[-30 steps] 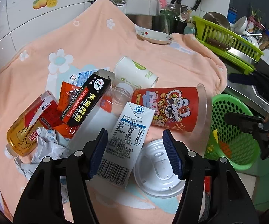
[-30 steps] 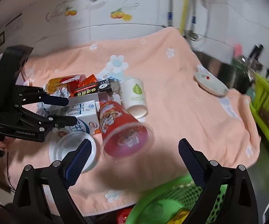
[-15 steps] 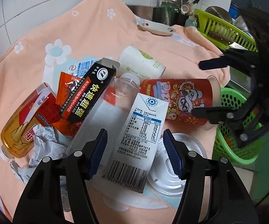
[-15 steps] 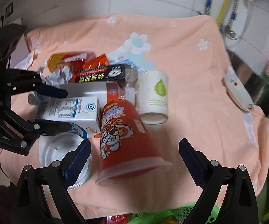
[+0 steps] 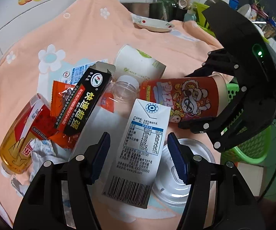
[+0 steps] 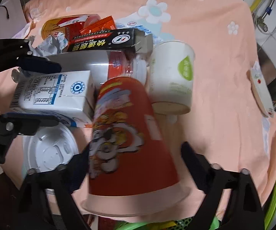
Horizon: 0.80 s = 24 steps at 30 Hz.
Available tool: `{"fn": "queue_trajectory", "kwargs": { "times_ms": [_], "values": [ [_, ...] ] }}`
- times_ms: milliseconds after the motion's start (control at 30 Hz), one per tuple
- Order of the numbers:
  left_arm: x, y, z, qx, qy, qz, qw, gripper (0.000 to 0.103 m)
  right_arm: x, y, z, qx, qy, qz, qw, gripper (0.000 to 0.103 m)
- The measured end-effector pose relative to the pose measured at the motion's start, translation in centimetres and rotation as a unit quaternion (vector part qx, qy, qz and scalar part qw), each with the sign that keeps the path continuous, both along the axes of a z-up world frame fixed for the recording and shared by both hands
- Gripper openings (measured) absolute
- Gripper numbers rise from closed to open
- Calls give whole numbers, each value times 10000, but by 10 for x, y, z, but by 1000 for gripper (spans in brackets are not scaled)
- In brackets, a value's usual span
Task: Collect trash
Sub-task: 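Grasp the milk carton with the left gripper while the right gripper grasps the red paper cup, then carry the red cup and milk carton over the green basket and release both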
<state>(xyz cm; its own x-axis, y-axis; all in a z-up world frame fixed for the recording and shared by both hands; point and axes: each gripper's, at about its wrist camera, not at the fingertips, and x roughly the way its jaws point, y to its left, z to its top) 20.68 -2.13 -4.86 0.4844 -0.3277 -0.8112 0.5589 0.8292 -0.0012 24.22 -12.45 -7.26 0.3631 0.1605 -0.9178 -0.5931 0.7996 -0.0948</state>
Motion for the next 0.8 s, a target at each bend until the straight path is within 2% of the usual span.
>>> {"fn": "queue_trajectory", "kwargs": {
  "times_ms": [200,300,500,533,600,700,800],
  "values": [
    [0,-9,-1,178,-19,-179,9997,61,-7,-5,8,70,-174,-79,9998,72],
    [1,-13,-2,205,-15,-276,9994,56,-13,-8,14,177,-264,-106,9994,71],
    [0,-17,-2,293,-35,-317,9991,55,-27,-15,29,347,-522,-201,9978,71],
    [0,-18,-3,329,-63,-317,9989,54,-29,-17,32,369,-580,-232,9974,71],
    [-1,-18,-3,374,-103,-290,9988,44,-34,-21,37,461,-647,-294,9964,71],
    [3,-14,-2,186,14,-182,9997,40,-42,-27,41,569,-715,-370,9951,71],
    [0,-14,0,204,-113,-141,9996,39,-53,-31,46,614,-851,-470,9934,71]
  ]
}}
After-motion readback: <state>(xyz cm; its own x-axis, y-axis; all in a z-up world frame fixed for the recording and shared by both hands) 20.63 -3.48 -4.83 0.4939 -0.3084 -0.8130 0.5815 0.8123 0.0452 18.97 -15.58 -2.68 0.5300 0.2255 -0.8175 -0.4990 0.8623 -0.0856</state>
